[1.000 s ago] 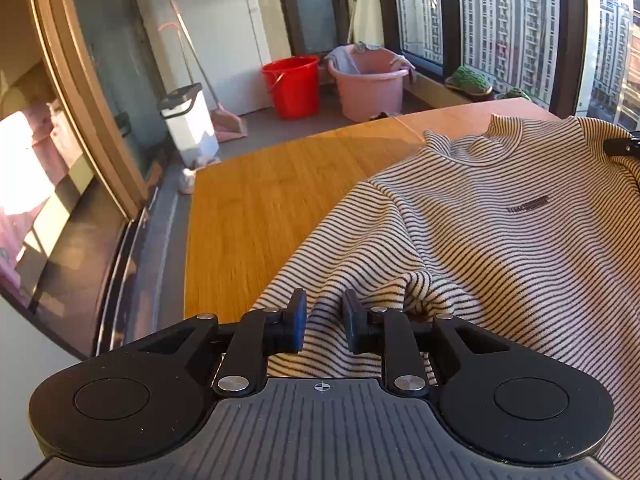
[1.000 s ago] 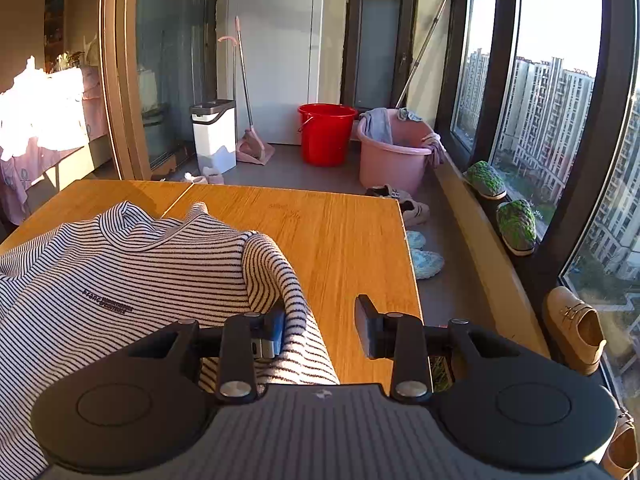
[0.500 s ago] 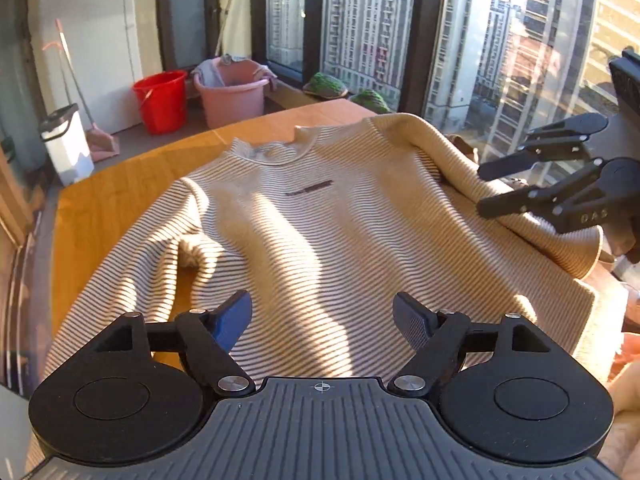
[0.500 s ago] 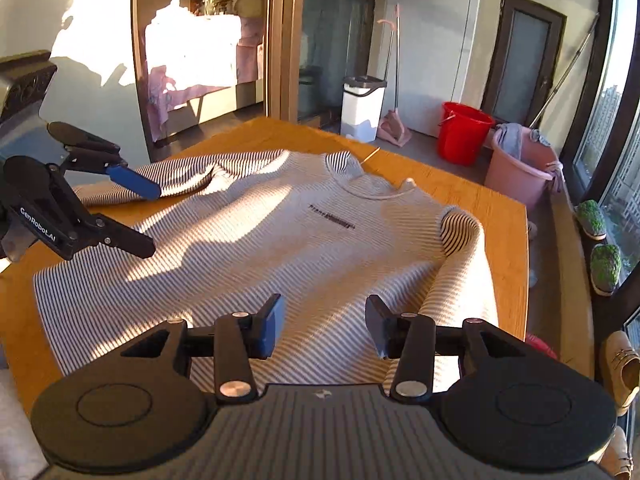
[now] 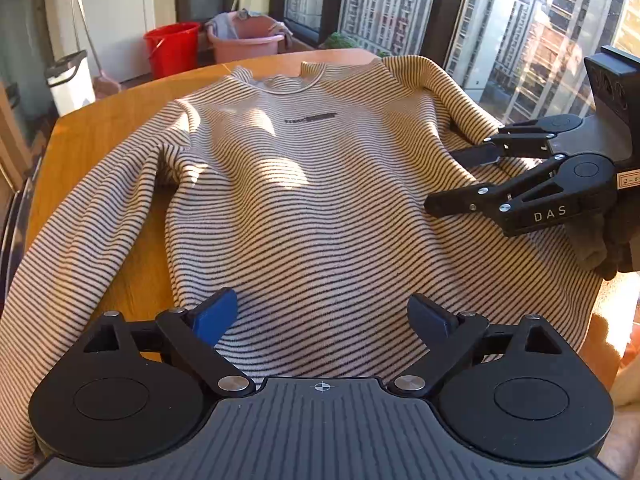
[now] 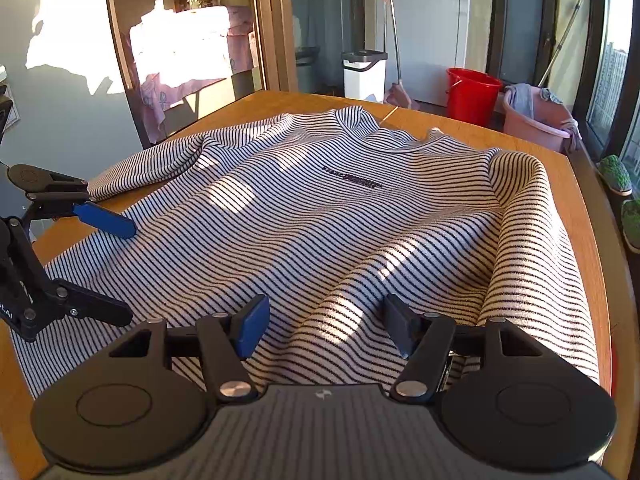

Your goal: Fold clothes

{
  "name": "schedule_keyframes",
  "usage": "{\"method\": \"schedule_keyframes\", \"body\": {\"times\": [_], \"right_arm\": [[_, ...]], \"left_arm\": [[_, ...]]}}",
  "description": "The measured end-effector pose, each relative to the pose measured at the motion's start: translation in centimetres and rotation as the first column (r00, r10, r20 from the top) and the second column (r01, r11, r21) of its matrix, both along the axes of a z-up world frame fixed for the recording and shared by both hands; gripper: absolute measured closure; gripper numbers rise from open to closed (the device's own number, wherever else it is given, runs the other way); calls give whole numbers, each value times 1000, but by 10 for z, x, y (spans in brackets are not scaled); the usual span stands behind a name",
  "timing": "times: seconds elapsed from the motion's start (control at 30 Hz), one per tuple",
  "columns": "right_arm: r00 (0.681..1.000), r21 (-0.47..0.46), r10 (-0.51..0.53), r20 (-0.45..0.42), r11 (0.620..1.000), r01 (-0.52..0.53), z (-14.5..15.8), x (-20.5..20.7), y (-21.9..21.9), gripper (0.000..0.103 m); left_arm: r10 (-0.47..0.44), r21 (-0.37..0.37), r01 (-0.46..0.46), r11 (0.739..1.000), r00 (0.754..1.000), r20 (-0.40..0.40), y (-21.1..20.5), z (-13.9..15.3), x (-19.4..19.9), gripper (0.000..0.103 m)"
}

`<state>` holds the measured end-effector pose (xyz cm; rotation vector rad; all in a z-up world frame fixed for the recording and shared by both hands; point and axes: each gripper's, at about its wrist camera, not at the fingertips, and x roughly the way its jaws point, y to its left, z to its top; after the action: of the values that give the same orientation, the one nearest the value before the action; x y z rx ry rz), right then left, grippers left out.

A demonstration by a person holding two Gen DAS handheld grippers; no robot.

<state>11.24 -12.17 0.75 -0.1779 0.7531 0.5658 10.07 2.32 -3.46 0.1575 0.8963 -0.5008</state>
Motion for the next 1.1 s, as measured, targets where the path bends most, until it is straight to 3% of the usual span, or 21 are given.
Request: {"method": "schedule_keyframes", "body": {"times": [0.1, 0.2, 0.33, 0.37, 0.43, 0.47, 0.6, 0.67, 0.7, 0.83, 0.93, 1.0, 1.1], "right_arm": [[1000, -10, 10, 1, 1000, -10, 1, -1, -10, 37], [996, -58, -80, 37, 995, 82, 11, -6, -32, 37], [975, 19, -169, 146, 986, 168, 52, -37, -81, 38], [963, 30, -201, 179, 979, 199, 63, -46, -94, 39], [945, 30, -255, 206, 967, 254, 77, -60, -115, 54], [940, 17, -271, 207, 962, 273, 80, -66, -121, 55], [958, -66, -250, 141, 963, 261, 65, -89, -127, 55], [963, -92, -250, 99, 962, 259, 52, -97, -124, 49], [961, -97, -265, 84, 957, 273, 46, -102, -122, 43], [920, -51, -387, 67, 919, 390, 39, -120, -136, 37], [886, 29, -462, 44, 887, 461, 42, -132, -159, 37], [885, 10, -463, 59, 886, 463, 40, -139, -164, 37], [896, -48, -436, 78, 896, 441, 33, -140, -162, 46]], "left_arm": [[-3, 31, 3, 1000, 1000, 5, -1, -1, -9, 3], [-1, 40, 1, 999, 1000, 3, -2, -1, -11, 2], [7, 35, -7, 999, 1000, -2, -6, 3, -9, 2], [7, 23, -7, 1000, 1000, 1, -7, 5, -7, 2], [-6, -13, 6, 1000, 1000, 18, -13, 10, -5, 2], [-15, -31, 16, 999, 999, 31, -17, 13, -5, 2], [-49, -114, 56, 992, 997, 63, -41, 21, -6, 2], [-52, -151, 61, 987, 997, 62, -54, 21, -3, 0], [-42, -163, 48, 985, 998, 44, -57, 18, -2, 0], [7, -191, -17, 982, 999, -52, -65, 4, 6, 0], [26, -198, -34, 980, 999, -40, -68, -1, 4, 0], [29, -191, -36, 981, 999, -37, -70, -2, 3, 0], [20, -177, -25, 984, 999, -29, -72, -2, 1, 0]]}}
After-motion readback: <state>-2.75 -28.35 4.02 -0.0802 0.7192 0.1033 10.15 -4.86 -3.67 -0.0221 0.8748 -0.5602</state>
